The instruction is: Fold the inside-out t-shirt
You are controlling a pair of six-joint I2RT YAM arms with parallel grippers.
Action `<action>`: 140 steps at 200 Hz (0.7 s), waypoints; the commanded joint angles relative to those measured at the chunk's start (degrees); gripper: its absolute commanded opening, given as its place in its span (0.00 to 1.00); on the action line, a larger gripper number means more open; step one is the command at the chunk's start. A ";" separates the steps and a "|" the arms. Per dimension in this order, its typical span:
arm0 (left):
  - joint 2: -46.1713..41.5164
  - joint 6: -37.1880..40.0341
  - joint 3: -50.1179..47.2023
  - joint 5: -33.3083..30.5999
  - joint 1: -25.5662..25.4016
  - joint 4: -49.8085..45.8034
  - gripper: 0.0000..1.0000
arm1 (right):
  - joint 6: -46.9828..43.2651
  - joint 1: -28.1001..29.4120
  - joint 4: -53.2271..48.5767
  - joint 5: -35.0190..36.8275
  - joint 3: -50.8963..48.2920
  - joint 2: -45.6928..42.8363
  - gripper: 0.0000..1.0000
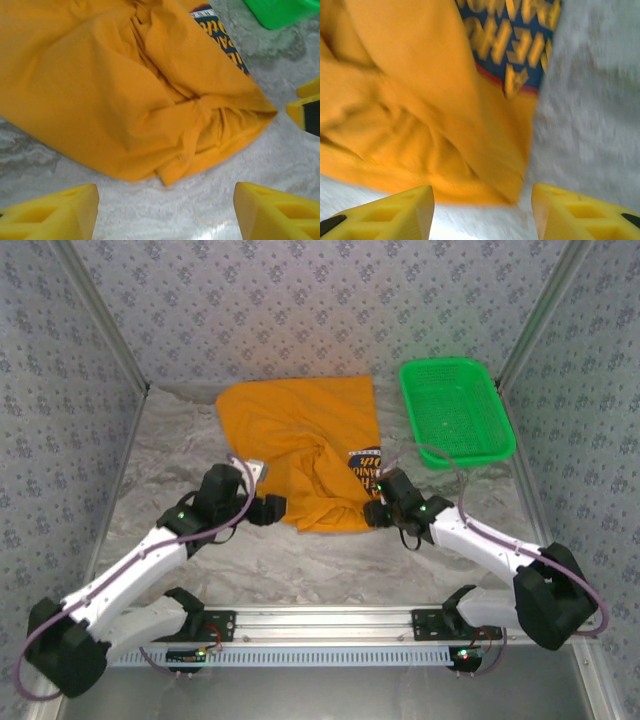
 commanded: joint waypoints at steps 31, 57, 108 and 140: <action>22.65 -10.51 12.19 -4.08 2.02 4.06 0.66 | -2.18 -0.16 6.41 -7.86 16.31 18.85 0.59; 31.17 -17.74 13.81 -4.85 3.40 8.50 0.64 | 5.02 2.07 15.92 -3.05 12.70 26.33 0.63; 31.89 -18.25 7.24 -8.00 2.63 14.33 0.18 | 16.15 0.69 23.97 -9.47 -4.35 16.28 0.00; 23.03 -11.69 1.23 -3.90 2.99 4.18 0.11 | 14.83 -1.14 5.73 -4.93 -5.69 3.14 0.23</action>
